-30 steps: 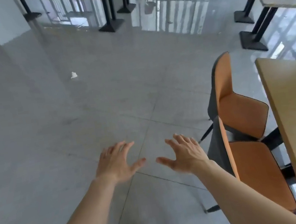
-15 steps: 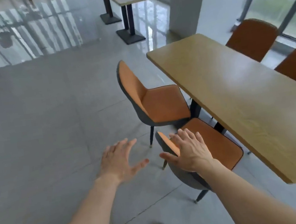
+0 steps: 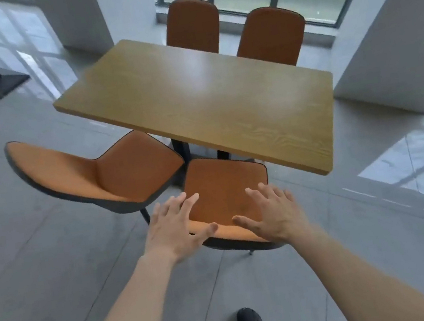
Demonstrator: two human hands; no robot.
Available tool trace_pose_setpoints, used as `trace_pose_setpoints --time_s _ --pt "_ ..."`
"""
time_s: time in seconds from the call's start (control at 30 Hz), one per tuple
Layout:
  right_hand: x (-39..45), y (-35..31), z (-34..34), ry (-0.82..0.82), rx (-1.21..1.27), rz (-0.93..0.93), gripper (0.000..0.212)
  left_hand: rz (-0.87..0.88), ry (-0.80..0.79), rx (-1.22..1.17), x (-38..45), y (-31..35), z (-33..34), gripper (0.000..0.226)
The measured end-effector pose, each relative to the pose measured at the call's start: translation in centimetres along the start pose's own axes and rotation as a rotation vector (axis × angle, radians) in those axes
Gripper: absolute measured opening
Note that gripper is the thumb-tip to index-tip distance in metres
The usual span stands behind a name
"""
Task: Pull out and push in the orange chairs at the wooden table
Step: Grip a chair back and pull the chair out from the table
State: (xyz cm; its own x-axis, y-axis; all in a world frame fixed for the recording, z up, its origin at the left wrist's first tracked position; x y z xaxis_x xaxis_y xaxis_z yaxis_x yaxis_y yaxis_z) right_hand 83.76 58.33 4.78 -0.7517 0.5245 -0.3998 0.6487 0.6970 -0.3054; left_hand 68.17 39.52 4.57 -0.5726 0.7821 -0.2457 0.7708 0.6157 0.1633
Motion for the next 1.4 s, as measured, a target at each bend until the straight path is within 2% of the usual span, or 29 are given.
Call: trace_pose_setpoints --time_s 0.17,0.27,0.43,0.6,0.8,0.93,1.4 --pt "-1.5 0.9 3.9 0.012 0.068 0.176 0.115 0.168 -0.105 -0.002 1.6 -0.7 2.5 0.091" --pt "-1.8 1.1 6.2 -0.018 0.093 0.217 0.123 0.236 -0.135 0.029 2.7 -0.8 4.0 0.092" --pt "-1.4 2.1 8.8 -0.088 0.161 0.214 0.122 0.225 -0.205 0.054 2.8 -1.5 7.0 0.098" --pt "-0.9 2.7 10.1 -0.01 0.149 0.166 0.109 0.213 -0.127 0.006 3.0 -1.8 8.6 0.089" --pt "-1.5 2.2 10.6 0.113 0.109 0.186 0.109 0.252 -0.111 -0.019 3.2 -1.9 8.8 0.083" --pt "-2.8 0.6 11.6 0.167 0.113 0.249 0.099 0.32 -0.153 0.023 3.6 -2.8 8.6 0.083" --pt "-3.3 -1.6 12.9 0.176 0.138 0.336 0.113 0.409 -0.151 0.028 4.2 -4.5 8.2 0.089"
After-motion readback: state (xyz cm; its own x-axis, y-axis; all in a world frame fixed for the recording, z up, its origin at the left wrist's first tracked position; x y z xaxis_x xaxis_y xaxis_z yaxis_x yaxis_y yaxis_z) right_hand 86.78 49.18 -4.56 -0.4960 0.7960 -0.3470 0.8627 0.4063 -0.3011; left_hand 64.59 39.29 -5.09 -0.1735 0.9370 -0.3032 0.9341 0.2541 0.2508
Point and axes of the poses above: each hand's wrist, its own x-axis towards the middle knuckle, its own z-axis out of the palm, y = z × x, the point moved 5 cm from there along x, towards the middle knuckle, and after that the axes turned 9 degrees about x, right-handed, at the moved point
